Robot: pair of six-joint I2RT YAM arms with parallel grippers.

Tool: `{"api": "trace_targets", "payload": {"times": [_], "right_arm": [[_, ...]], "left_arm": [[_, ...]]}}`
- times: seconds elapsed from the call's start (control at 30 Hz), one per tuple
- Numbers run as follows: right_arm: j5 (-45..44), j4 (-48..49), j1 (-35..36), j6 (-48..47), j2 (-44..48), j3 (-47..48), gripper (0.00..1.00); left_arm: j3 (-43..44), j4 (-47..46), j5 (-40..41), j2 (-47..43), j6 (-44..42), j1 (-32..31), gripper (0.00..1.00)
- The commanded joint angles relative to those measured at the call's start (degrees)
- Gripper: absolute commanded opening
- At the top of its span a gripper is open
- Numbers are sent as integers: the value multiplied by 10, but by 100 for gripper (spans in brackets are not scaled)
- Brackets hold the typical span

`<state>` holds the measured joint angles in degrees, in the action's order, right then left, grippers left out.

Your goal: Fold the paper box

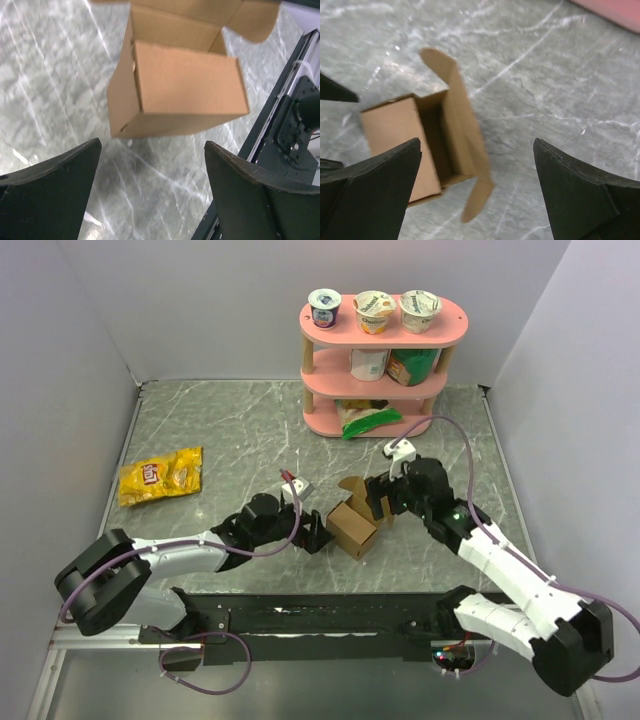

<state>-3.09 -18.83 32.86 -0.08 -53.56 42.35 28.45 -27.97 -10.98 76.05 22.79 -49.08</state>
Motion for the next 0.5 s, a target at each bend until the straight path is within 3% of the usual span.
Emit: {"api": "trace_targets", "payload": {"times": [0.0, 0.07, 0.13, 0.2, 0.23, 0.3, 0.33, 0.47], "right_arm": [[159, -17, -55, -47, -42, 47, 98], [200, -31, -59, -62, -60, 57, 90], [222, -37, -60, -62, -85, 69, 71], [248, -41, -59, -60, -103, 73, 60], [251, -41, -58, -53, -108, 74, 49], [251, -36, -50, -42, -111, 71, 37], [245, -33, -45, -39, -111, 68, 18], [210, -28, -7, -28, -104, 61, 15]], "left_arm": [[-15, -24, -11, 3, 44, 1, 89], [-19, -34, -21, 15, 56, 0, 84], [-17, -47, -29, 28, 74, -3, 79], [-13, -54, -35, 53, 89, -10, 75], [-2, -55, -35, 62, 97, -13, 70], [6, -65, -32, 87, 124, -21, 67], [15, -68, -28, 92, 133, -25, 65], [42, -65, 2, 116, 177, -39, 59]]}}
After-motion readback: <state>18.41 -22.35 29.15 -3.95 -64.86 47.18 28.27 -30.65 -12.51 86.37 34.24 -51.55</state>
